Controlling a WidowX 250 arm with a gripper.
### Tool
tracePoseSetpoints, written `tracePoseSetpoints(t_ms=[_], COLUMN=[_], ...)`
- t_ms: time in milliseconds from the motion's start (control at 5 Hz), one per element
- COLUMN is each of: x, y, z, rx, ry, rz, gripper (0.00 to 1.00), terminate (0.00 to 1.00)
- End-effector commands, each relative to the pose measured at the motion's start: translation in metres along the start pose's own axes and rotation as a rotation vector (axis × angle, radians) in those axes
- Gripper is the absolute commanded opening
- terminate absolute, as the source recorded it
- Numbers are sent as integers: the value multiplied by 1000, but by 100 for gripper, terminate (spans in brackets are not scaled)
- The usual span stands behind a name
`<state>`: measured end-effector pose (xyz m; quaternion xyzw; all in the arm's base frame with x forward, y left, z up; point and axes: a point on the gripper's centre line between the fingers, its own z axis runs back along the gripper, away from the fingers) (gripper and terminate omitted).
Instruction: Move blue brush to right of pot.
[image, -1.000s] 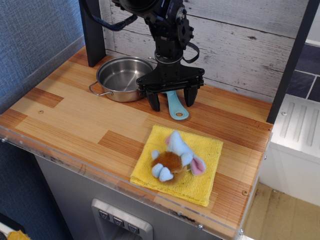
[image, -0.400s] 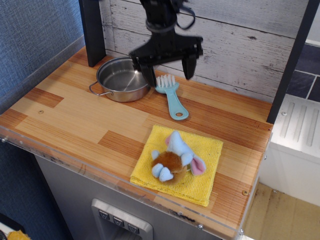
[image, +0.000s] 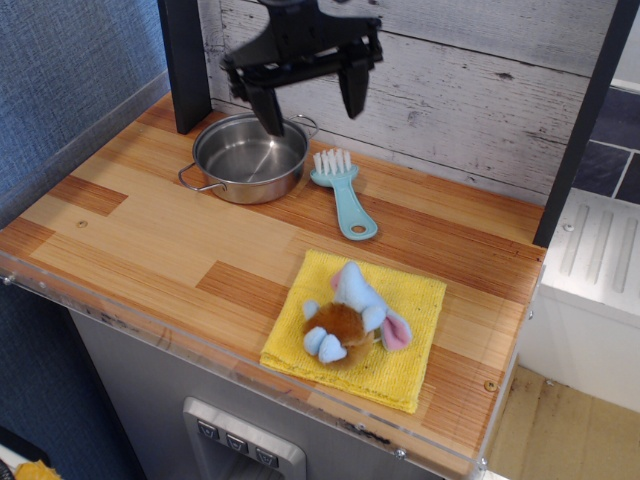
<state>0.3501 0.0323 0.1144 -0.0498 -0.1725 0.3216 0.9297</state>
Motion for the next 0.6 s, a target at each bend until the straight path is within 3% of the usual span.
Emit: tracePoseSetpoints(t_ms=[0, 200, 400], x=[-1, -1, -1], y=[-2, -2, -2], z=[23, 23, 23], rx=[-31, -31, -31], ry=[-53, -53, -53], rz=[3, 3, 3], gripper=[100, 100, 100], terminate=[0, 0, 100])
